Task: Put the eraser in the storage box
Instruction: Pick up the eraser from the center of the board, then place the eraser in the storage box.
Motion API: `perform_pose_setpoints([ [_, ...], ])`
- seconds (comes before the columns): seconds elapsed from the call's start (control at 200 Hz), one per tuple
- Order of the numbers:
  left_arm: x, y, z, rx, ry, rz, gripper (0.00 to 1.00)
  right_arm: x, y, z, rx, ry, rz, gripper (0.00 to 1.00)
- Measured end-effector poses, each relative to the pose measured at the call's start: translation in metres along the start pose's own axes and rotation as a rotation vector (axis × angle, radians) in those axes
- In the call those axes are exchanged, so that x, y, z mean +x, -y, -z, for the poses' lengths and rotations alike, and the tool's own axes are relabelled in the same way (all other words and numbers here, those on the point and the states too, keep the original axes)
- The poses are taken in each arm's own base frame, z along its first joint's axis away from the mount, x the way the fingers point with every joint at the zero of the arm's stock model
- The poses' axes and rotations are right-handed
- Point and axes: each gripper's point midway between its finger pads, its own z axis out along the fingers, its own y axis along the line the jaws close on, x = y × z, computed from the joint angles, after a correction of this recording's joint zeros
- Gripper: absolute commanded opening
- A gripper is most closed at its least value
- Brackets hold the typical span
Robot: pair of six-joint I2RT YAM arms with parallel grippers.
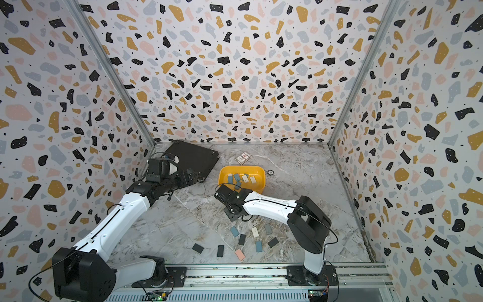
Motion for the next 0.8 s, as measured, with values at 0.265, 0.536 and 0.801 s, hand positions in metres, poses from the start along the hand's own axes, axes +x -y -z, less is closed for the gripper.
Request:
perform_pose_setpoints([
  [0.265,0.000,0.000,0.000,0.001,0.000,0.000,0.96,-0.042,0.038,0.036,0.023,0.110,-0.060,0.17],
  [0.536,0.000,0.001,0.000,0.003,-0.001,0.000,0.96,-0.084,0.076,0.061,0.056,0.186,-0.109,0.17],
  [0.801,0.000,0.001,0.000,0.004,0.000,0.000,0.96,-0.117,0.107,0.050,0.075,0.208,-0.153,0.17],
])
